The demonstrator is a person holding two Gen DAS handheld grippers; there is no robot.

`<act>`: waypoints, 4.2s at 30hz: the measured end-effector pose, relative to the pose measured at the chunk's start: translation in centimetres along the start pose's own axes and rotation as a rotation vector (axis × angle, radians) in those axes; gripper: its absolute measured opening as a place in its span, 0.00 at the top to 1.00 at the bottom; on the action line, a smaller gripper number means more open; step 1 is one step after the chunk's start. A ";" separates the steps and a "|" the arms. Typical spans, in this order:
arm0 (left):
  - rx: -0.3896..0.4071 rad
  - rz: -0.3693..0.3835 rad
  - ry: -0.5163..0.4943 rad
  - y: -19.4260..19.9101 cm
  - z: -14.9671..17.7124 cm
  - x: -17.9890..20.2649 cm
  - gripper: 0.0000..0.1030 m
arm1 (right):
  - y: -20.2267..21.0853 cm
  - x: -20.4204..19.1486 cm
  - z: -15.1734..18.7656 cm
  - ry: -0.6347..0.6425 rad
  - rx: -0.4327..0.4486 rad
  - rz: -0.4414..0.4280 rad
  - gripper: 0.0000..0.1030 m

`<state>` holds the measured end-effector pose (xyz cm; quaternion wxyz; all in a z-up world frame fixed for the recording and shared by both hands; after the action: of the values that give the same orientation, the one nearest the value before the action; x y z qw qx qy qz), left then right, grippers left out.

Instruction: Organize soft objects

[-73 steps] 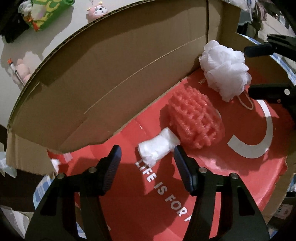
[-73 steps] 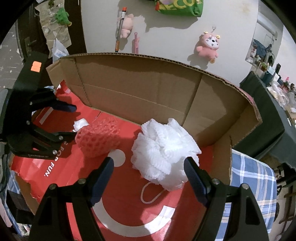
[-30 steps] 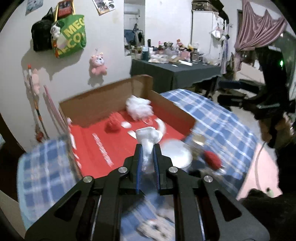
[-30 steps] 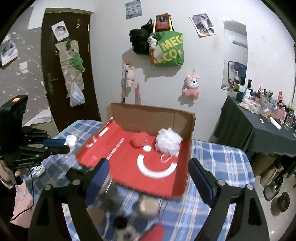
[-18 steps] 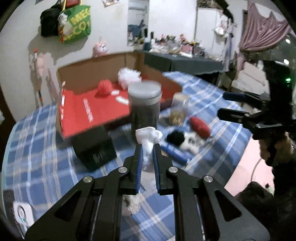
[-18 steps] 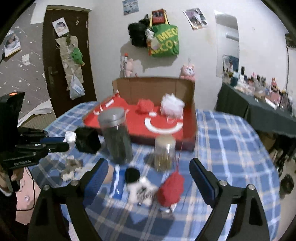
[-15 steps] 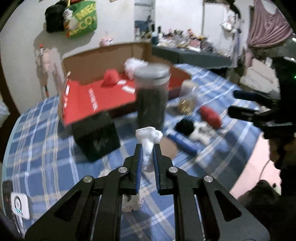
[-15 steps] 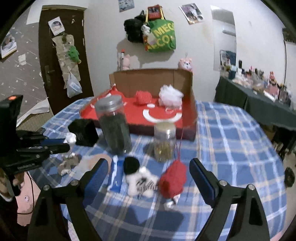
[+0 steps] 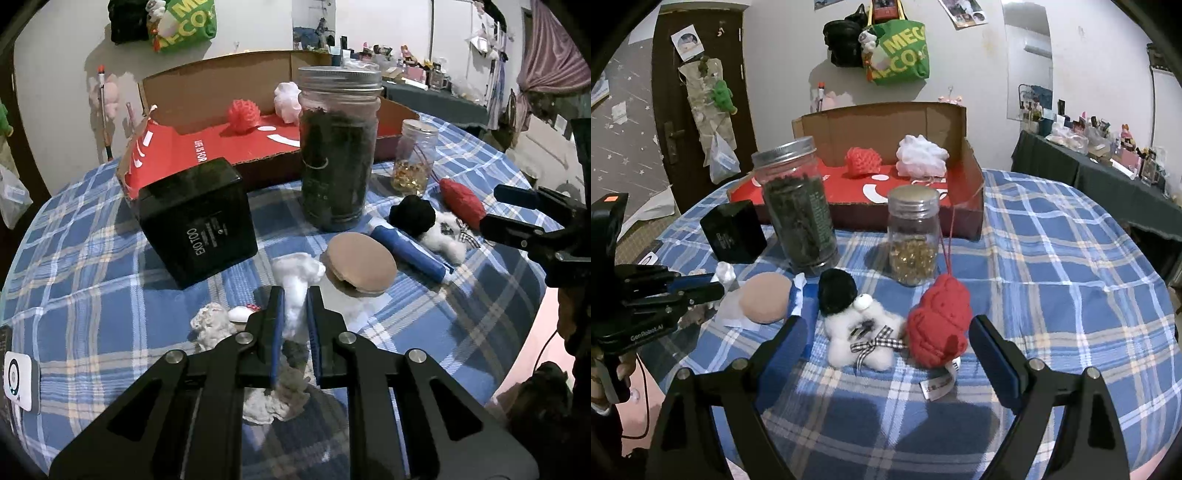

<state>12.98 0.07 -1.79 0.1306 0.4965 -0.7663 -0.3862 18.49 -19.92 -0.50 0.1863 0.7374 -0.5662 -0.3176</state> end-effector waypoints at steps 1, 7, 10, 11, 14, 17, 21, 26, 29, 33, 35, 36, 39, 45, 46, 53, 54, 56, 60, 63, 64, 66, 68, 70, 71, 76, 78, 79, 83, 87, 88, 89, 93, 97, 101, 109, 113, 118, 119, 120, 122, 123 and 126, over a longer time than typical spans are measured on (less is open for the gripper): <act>0.002 0.001 0.004 0.0 0.0 0.0 0.88 | 0.0 0.0 0.0 0.000 -0.001 -0.001 0.11; 0.032 -0.006 0.009 0.2 0.0 0.1 0.84 | 0.1 -0.1 0.2 -0.006 0.003 -0.010 0.11; 0.044 -0.010 0.004 0.3 0.0 0.3 0.77 | 0.3 -0.3 0.5 -0.004 0.011 -0.013 0.11; 0.048 -0.003 0.003 0.3 0.0 0.5 0.74 | 0.4 -0.2 0.6 -0.004 0.013 -0.016 0.11; 0.065 -0.007 0.015 0.6 -0.2 0.7 0.37 | 0.6 -0.4 0.9 -0.001 0.015 -0.025 0.11; 0.116 -0.017 0.002 1.5 -0.6 1.1 0.34 | 0.9 -0.6 1.1 -0.005 0.024 -0.032 0.11; 0.166 -0.030 0.019 2.7 -0.9 1.5 0.33 | 2.1 -1.0 1.5 -0.019 0.063 -0.041 0.09; 0.281 -0.108 0.056 5.0 -1.1 1.8 0.22 | 4.1 -1.3 1.9 -0.045 0.178 -0.019 0.00; 0.329 -0.125 0.086 5.7 -0.8 2.3 0.17 | 4.9 -1.1 2.0 -0.067 0.227 0.001 0.00; 0.334 -0.130 0.111 5.6 0.0 3.0 0.14 | 4.7 -1.0 2.6 -0.075 0.228 0.022 0.00; 0.320 -0.135 0.123 5.1 0.5 2.9 0.14 | 4.2 -0.8 3.1 -0.088 0.214 0.022 0.00; 0.312 -0.135 0.127 5.0 0.7 2.9 0.14 | 4.0 -0.7 3.4 -0.094 0.205 0.023 0.00; 0.280 -0.135 0.163 4.4 1.6 2.1 0.14 | 3.4 -0.2 3.9 -0.110 0.181 0.023 0.00; 0.207 -0.141 0.242 3.5 2.8 -0.6 0.14 | 2.6 1.1 2.9 -0.158 0.158 0.020 0.00; 0.192 -0.147 0.245 3.3 3.0 -1.1 0.14 | 2.4 1.4 2.5 -0.165 0.153 0.021 0.00; 0.098 -0.132 0.269 1.5 4.1 -2.9 0.17 | -0.1 2.9 -0.6 -0.207 0.101 0.040 0.01; 0.090 -0.125 0.275 1.2 4.3 -3.0 0.25 | -0.7 3.1 -1.1 -0.213 0.087 0.040 0.04; 0.076 -0.128 0.270 0.7 4.5 -3.1 0.36 | -1.7 3.4 -1.5 -0.216 0.057 0.061 0.12; 0.091 -0.083 0.233 0.6 3.8 -2.3 0.71 | -3.9 4.3 -1.2 -0.243 -0.026 0.083 0.57; 0.107 -0.075 0.222 1.2 3.3 -2.1 0.75 | -3.7 4.6 -0.8 -0.249 -0.032 0.059 0.61; 0.112 -0.077 0.221 1.4 3.1 -2.1 0.75 | -3.1 4.6 -0.8 -0.240 -0.014 0.065 0.61; 0.133 -0.087 0.216 2.4 2.5 -2.1 0.75 | -1.3 4.5 -1.0 -0.238 0.044 0.073 0.61; 0.160 -0.085 0.196 3.4 1.5 -1.7 0.75 | 0.6 4.0 -1.3 -0.238 0.100 0.064 0.61; 0.185 -0.071 0.182 4.1 0.8 -1.2 0.75 | 2.7 3.0 -1.6 -0.216 0.163 0.046 0.61; 0.200 -0.057 0.172 4.5 0.2 -0.8 0.75 | 3.4 2.6 -1.7 -0.208 0.182 0.040 0.61; 0.241 0.004 0.130 4.5 -2.4 1.3 0.75 | 5.0 -1.3 -1.9 -0.152 0.231 -0.047 0.61; 0.252 0.036 0.123 4.3 -3.2 2.2 0.75 | 4.5 -2.6 -1.5 -0.131 0.221 -0.062 0.61; 0.253 0.050 0.119 4.2 -3.4 2.7 0.75 | 4.1 -3.3 -1.1 -0.116 0.210 -0.074 0.61; 0.246 0.080 0.102 3.6 -4.0 3.9 0.75 | 2.9 -4.5 -0.4 -0.094 0.178 -0.096 0.61; 0.241 0.091 0.096 3.3 -4.2 4.4 0.75 | 2.5 -5.0 -0.1 -0.087 0.164 -0.117 0.61; 0.240 0.092 0.095 3.2 -4.1 4.4 0.75 | 2.5 -5.0 -0.1 -0.087 0.163 -0.122 0.61; 0.238 0.094 0.095 3.1 -4.2 4.4 0.75 | 2.5 -5.0 0.0 -0.086 0.163 -0.125 0.61; 0.236 0.098 0.098 3.0 -4.2 4.2 0.75 | 2.3 -5.1 0.0 -0.084 0.158 -0.123 0.61; 0.228 0.088 0.105 2.8 -4.1 3.6 0.75 | 2.2 -4.4 -0.1 -0.093 0.159 -0.106 0.61; 0.213 0.047 0.121 3.1 -3.4 1.8 0.75 | 2.5 -2.7 -0.4 -0.114 0.170 -0.071 0.61; 0.191 -0.043 0.175 4.5 -1.5 -3.6 0.75 | 2.7 1.2 -1.8 -0.163 0.183 0.007 0.61; 0.162 -0.077 0.194 4.6 -0.5 -6.1 0.75 | 2.1 2.7 -2.6 -0.153 0.178 0.053 0.61; 0.124 -0.110 0.199 4.1 0.4 -8.5 0.75 | 1.1 4.2 -4.0 -0.125 0.170 0.097 0.61; 0.116 -0.113 0.199 3.8 0.5 -8.9 0.75 | 0.8 4.3 -4.3 -0.115 0.169 0.102 0.61; 0.110 -0.109 0.201 3.5 0.5 -9.3 0.75 | 0.5 4.4 -4.6 -0.105 0.165 0.107 0.61; 0.097 -0.100 0.206 2.9 0.6 -10.1 0.75 | -0.1 4.6 -5.2 -0.086 0.160 0.118 0.61; 0.092 -0.100 0.205 2.6 0.6 -10.5 0.75 | -0.3 4.6 -5.4 -0.079 0.158 0.122 0.61; 0.078 -0.092 0.215 1.9 0.5 -11.4 0.75 | -1.0 4.6 -6.1 -0.061 0.153 0.129 0.61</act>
<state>16.83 10.52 1.32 0.1748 0.5742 -0.7389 -0.3061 24.10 -24.56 2.09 0.1323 0.7016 -0.6404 -0.2829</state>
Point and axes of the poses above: each gripper's, at about its wrist camera, not at the fingertips, and y roughly against the way its jaws point, x to its right, z to its underside, the point moved 9 cm from there along -y, roughly the way its jaws point, and after that the axes turned 14 degrees about -y, right-handed, at the moved point
